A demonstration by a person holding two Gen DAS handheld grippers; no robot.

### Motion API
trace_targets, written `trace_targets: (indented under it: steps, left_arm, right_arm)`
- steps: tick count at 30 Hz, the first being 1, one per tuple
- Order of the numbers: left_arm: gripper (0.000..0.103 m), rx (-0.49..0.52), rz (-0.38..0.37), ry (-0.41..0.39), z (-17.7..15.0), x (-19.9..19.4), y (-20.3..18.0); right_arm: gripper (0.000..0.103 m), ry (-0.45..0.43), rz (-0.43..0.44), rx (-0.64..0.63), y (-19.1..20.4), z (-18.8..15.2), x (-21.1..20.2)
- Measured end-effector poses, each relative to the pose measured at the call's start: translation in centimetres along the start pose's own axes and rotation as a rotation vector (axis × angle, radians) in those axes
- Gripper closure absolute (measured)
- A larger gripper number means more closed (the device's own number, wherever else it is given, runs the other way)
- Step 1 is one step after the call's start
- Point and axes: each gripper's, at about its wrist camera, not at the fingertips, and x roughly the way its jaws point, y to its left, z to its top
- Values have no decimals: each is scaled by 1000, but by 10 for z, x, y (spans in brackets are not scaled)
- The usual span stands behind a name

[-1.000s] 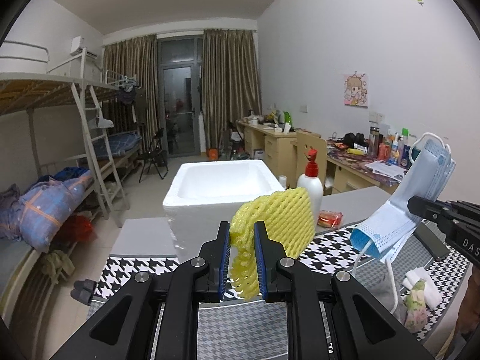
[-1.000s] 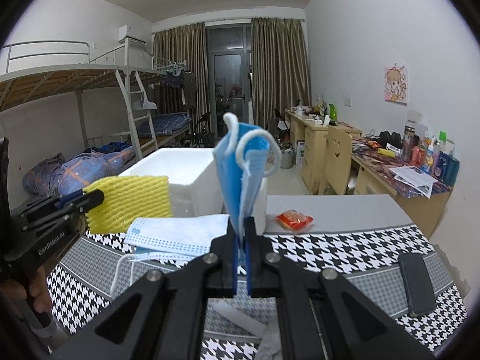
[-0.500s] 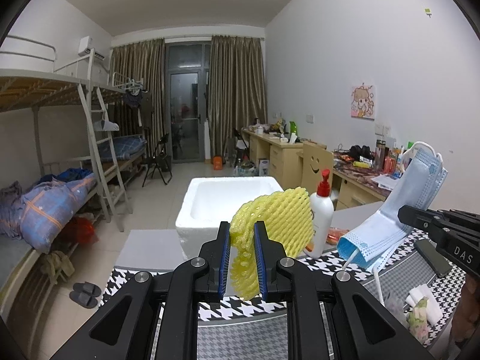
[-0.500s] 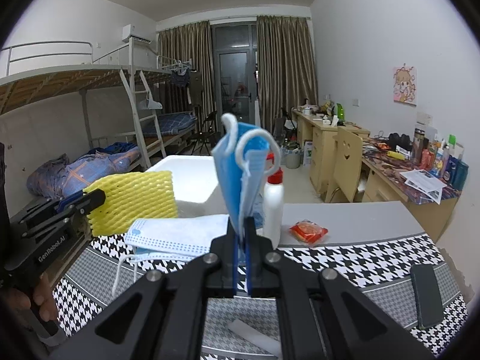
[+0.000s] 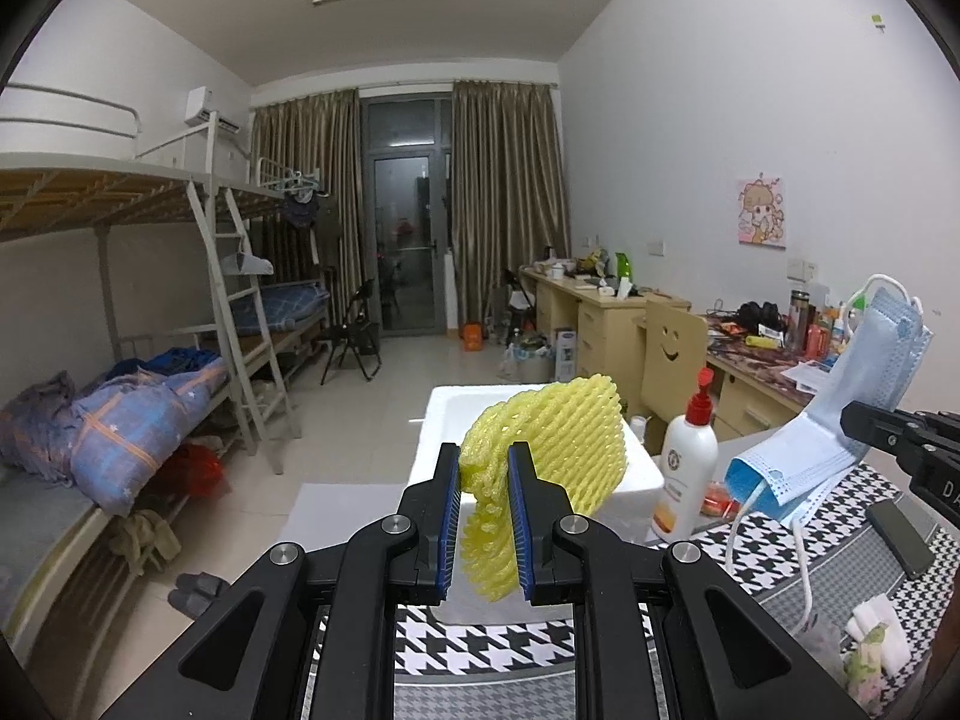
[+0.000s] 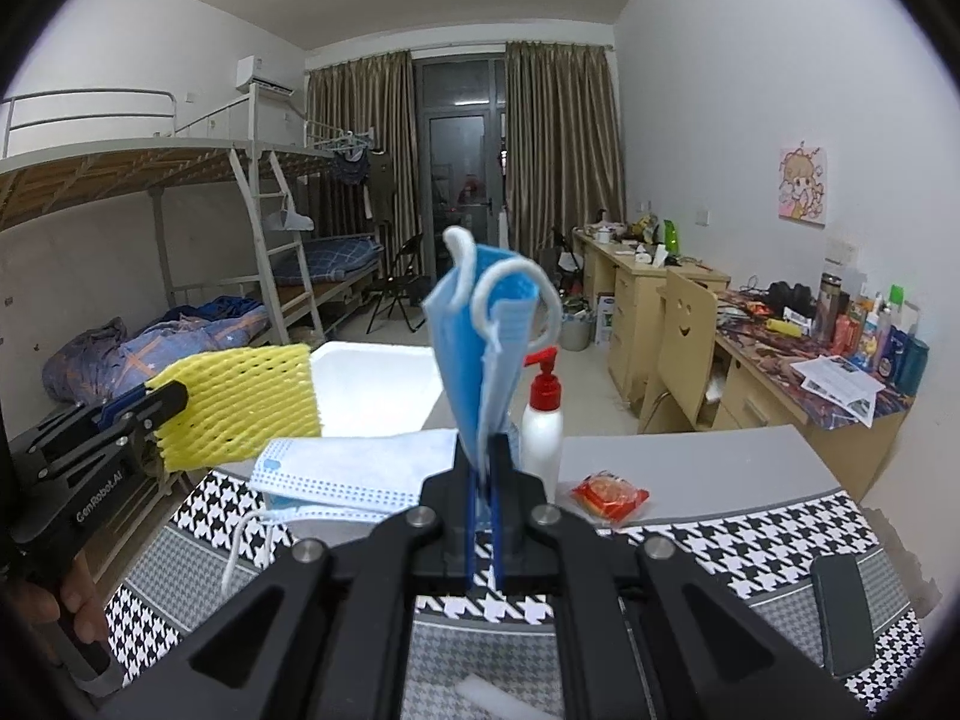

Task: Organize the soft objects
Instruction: 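Carry the yellow net with left gripper over the foam box while right carries the mask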

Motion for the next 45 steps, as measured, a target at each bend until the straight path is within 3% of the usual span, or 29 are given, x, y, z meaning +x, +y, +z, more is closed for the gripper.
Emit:
trace_targets:
  steps: [23,45]
  left_arm:
    - [86,0,37,-1,22,27,-2]
    - [86,-10,19,113,28,90,-1]
  right_arm:
    - [97,26,-55,0,7,27,19]
    - [97,55,-92,14,3,31,31]
